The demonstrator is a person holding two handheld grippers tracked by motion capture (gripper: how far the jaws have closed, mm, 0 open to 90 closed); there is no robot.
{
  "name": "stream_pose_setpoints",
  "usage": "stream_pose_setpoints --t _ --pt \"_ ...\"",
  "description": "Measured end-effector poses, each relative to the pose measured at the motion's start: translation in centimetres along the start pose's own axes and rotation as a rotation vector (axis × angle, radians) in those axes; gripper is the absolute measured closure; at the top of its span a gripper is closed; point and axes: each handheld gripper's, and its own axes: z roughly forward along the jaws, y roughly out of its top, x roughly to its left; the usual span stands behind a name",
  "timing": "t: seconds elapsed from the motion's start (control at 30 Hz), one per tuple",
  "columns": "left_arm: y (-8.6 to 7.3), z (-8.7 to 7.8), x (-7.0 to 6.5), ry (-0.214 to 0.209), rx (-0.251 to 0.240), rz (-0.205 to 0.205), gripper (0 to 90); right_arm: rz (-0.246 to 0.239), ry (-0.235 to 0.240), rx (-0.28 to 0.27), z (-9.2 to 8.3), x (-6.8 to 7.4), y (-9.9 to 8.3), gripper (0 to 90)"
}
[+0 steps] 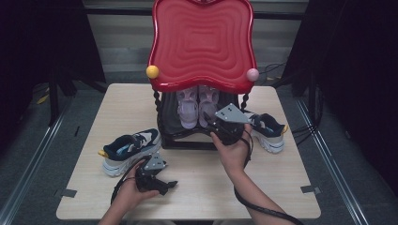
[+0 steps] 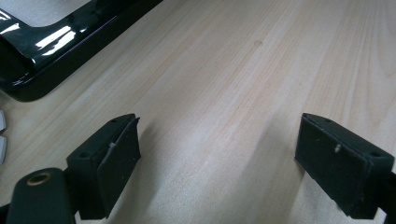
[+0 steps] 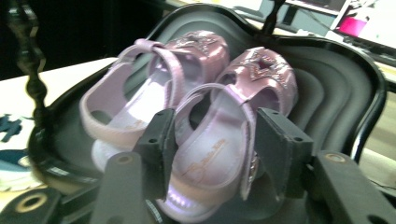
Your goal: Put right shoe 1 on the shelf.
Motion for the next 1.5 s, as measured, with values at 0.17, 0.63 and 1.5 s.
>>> stream_pose_setpoints --t 0.17,0.63,1.5 --pt "0.0 0.0 0.0 0.0 0.001 0.0 13.1 0.007 0.066 0.03 -0.6 0.0 -0.4 41.3" --pt "0.0 0.0 0.0 0.0 0.001 0.001 13.1 0.014 0.195 0.118 -1.6 -0.2 -1.0 28.4" --pt "0.0 0.0 0.0 0.001 -0.002 -0.001 13.1 0.036 0.348 0.203 -3.9 -1.9 -4.5 21.1"
